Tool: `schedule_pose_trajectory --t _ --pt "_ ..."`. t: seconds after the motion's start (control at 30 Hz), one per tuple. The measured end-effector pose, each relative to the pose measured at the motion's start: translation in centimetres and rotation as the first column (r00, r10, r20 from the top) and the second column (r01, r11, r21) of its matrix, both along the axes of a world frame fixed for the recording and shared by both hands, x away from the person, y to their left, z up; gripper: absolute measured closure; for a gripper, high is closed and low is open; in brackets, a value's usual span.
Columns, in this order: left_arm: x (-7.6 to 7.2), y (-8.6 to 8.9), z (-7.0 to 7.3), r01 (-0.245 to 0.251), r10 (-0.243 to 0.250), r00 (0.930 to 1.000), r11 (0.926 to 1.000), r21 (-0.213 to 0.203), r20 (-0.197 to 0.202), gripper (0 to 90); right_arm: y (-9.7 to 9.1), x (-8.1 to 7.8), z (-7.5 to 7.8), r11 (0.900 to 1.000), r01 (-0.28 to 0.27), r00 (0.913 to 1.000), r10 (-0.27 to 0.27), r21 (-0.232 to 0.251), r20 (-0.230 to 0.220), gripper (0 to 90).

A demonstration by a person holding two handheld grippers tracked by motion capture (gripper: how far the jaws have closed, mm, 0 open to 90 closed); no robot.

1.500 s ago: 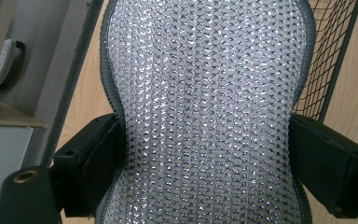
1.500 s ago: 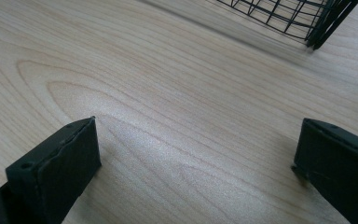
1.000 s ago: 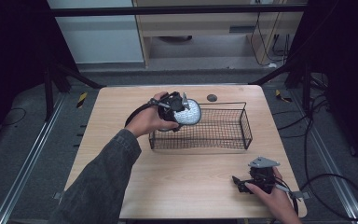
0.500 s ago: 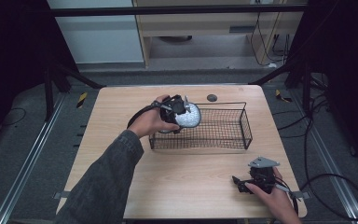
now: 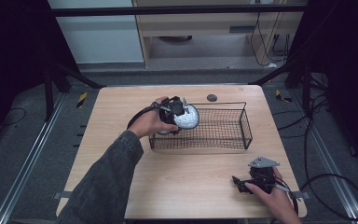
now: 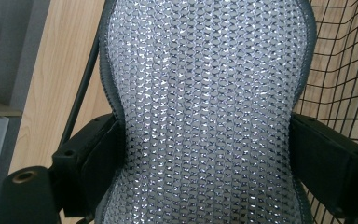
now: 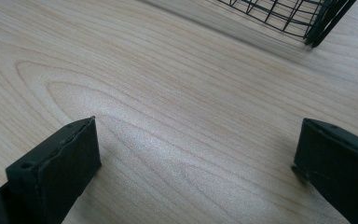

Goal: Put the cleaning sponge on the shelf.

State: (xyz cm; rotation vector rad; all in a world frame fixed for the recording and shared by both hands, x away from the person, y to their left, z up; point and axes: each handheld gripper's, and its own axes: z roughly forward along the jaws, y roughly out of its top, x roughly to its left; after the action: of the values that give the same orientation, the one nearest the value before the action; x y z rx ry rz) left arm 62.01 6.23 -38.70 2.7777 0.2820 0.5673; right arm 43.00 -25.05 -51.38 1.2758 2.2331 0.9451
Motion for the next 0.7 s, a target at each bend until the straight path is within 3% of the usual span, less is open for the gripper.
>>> schedule_pose_trajectory --t 0.07,0.23,0.7 --pt "0.1 0.1 0.1 -0.018 0.018 0.9998 0.9997 -0.015 0.006 9.5 0.0 0.0 0.0 1.0 0.0 1.0 0.0 0.0 0.0 0.3" --pt "0.4 0.5 0.2 -0.058 0.056 0.998 0.9957 -0.073 -0.031 3.1 0.0 0.0 0.0 1.0 0.0 1.0 0.0 0.0 0.0 0.3" --pt "-0.4 1.3 0.4 -0.057 0.053 0.9979 0.9905 -0.125 -0.036 6.7 0.0 0.0 0.0 1.0 -0.001 1.0 0.001 0.001 -0.003 0.3"
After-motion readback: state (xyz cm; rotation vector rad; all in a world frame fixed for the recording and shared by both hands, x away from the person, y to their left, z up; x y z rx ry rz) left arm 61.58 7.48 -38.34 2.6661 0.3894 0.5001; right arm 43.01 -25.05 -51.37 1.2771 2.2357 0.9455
